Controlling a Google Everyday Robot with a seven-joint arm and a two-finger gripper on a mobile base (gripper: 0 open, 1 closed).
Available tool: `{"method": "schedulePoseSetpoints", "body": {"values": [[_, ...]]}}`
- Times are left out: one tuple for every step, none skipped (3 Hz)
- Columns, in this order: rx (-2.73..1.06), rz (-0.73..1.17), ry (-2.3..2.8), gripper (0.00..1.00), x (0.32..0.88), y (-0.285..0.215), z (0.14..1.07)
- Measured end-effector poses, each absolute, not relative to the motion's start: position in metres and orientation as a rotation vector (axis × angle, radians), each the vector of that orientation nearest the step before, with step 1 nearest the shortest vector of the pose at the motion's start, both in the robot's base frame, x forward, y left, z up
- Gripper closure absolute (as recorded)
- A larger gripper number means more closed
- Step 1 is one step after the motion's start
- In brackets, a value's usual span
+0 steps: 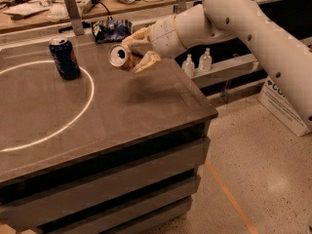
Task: Knock orange can over
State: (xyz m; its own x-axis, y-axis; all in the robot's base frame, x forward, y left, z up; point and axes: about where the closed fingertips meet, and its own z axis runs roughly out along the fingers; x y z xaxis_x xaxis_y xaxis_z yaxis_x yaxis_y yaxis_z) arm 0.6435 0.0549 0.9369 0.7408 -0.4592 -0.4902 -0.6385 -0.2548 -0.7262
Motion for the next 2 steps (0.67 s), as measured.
{"method": "schedulePoseSetpoints", "body": {"values": [[-2.157, 0.237, 0.727, 1.00, 0.630, 0.070, 0.910], [-2.399, 0.154, 0.567, 1.00, 0.612, 0.075, 0.893]]}}
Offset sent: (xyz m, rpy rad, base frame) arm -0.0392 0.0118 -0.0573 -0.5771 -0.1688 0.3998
